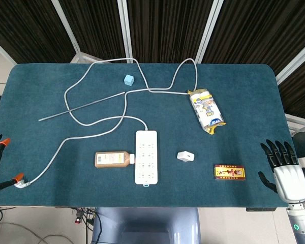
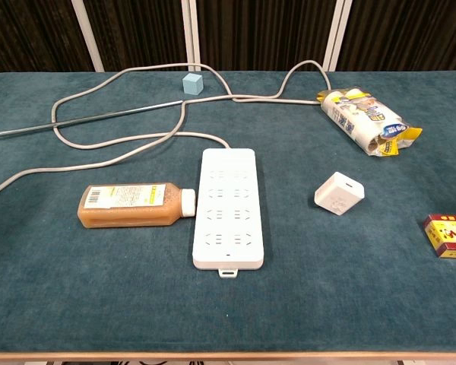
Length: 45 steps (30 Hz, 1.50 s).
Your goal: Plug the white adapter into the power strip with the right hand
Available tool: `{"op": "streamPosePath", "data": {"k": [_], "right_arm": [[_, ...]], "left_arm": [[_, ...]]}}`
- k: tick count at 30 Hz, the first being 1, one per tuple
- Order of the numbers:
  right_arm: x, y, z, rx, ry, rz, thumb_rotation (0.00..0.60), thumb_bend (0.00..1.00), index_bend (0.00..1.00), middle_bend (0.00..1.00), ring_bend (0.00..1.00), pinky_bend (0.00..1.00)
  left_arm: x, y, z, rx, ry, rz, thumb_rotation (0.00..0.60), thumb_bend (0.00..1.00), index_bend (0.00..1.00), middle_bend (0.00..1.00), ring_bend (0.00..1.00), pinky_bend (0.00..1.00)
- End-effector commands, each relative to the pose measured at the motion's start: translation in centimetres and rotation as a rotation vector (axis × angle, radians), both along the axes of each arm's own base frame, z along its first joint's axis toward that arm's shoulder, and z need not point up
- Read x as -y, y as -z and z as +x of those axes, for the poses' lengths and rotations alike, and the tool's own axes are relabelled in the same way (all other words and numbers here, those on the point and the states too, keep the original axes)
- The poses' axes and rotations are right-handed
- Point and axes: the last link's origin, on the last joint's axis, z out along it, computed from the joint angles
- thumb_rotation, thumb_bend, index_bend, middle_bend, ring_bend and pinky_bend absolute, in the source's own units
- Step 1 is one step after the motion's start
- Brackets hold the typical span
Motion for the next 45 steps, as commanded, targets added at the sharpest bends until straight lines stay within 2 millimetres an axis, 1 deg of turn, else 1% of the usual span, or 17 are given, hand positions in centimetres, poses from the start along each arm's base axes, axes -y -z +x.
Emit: {"op": "streamPosePath", "data": {"k": [1, 10, 14, 20, 25, 28, 30, 32, 33, 35, 38, 39, 42, 45], "right_arm": [[0.0, 0.1, -0.1, 0.0, 0.006, 0.0, 0.6, 0.35, 0.08, 0.09, 0.06, 0.02], [-0.1, 0.0, -0.3, 0.021, 0.064, 0.007, 0.6, 0.35, 0.08, 0.09, 0.06, 0.02], [0.0, -0.3, -0.3, 0.022, 0.078, -0.01, 0.6, 0.35, 0.08, 0.09, 0.06, 0.02], [0.0, 0.1, -0.2, 0.046, 0.111, -0.008, 0.6, 0.35, 0.08, 0.09, 0.06, 0.02], [-0.3, 0.6, 0.0, 0.128, 0.158, 0.036, 0.6, 0.35, 0.08, 0.09, 0.06, 0.02], [-0.4, 0.8, 0.3, 0.19, 0.181, 0.057, 0.6, 0.35, 0.11, 0.12, 0.08, 0.02], [-0.5, 1.6, 0.9, 0.295, 0.2, 0.07, 0.6, 0.35, 0.12, 0.13, 0.09, 0.02], [-0.7, 2.9, 1.7, 0.404, 0.239, 0.134, 0.6, 0.34, 0.12, 0.13, 0.09, 0.02], [-0.7, 3.2, 1.9, 0.433, 0.254, 0.157, 0.6, 0.34, 0.12, 0.13, 0.09, 0.02], [-0.1, 3.7, 3.1, 0.543, 0.298, 0.217, 0.6, 0.33, 0.13, 0.13, 0.09, 0.02], [1.5, 3.7, 5.1, 0.664, 0.331, 0.28, 0.6, 0.33, 0.12, 0.13, 0.09, 0.02], [2.3, 3.7, 5.8, 0.692, 0.341, 0.3, 0.6, 0.33, 0.12, 0.13, 0.09, 0.03], [4.4, 3.6, 7.2, 0.699, 0.37, 0.342, 0.6, 0.33, 0.12, 0.13, 0.09, 0.02], [5.8, 4.1, 8.5, 0.67, 0.38, 0.374, 0.6, 0.33, 0.12, 0.13, 0.09, 0.02]], "left_arm": [[0.0, 0.0, 0.0, 0.0, -0.003, 0.002, 0.6, 0.09, 0.13, 0.0, 0.0, 0.0], [0.3, 0.1, 0.2, -0.006, -0.003, 0.003, 0.6, 0.09, 0.13, 0.0, 0.0, 0.0], [-0.1, 0.1, 0.1, -0.028, 0.007, 0.025, 0.6, 0.09, 0.13, 0.0, 0.0, 0.0], [0.0, 0.1, 0.0, -0.015, 0.007, 0.009, 0.6, 0.09, 0.13, 0.0, 0.0, 0.0], [0.5, 0.2, 0.3, -0.012, 0.014, 0.002, 0.6, 0.09, 0.13, 0.0, 0.0, 0.0], [0.6, 0.0, 0.3, -0.012, 0.008, 0.003, 0.6, 0.09, 0.13, 0.0, 0.0, 0.0], [0.5, -0.2, 0.2, -0.013, -0.004, 0.016, 0.6, 0.09, 0.13, 0.0, 0.0, 0.0], [0.5, -0.2, 0.1, -0.014, -0.011, 0.023, 0.6, 0.09, 0.13, 0.0, 0.0, 0.0], [0.4, -0.2, 0.1, -0.015, -0.013, 0.019, 0.6, 0.09, 0.13, 0.0, 0.0, 0.0], [0.4, 0.0, 0.2, -0.017, -0.011, 0.003, 0.6, 0.09, 0.13, 0.0, 0.0, 0.0], [0.5, 0.1, 0.3, -0.011, -0.005, -0.015, 0.6, 0.09, 0.13, 0.0, 0.0, 0.0], [0.5, 0.0, 0.3, -0.008, -0.003, -0.015, 0.6, 0.09, 0.13, 0.0, 0.0, 0.0], [0.5, -0.2, 0.2, -0.005, -0.007, -0.008, 0.6, 0.09, 0.13, 0.0, 0.0, 0.0], [0.4, -0.2, 0.0, -0.003, -0.018, -0.011, 0.6, 0.09, 0.13, 0.0, 0.0, 0.0]]}}
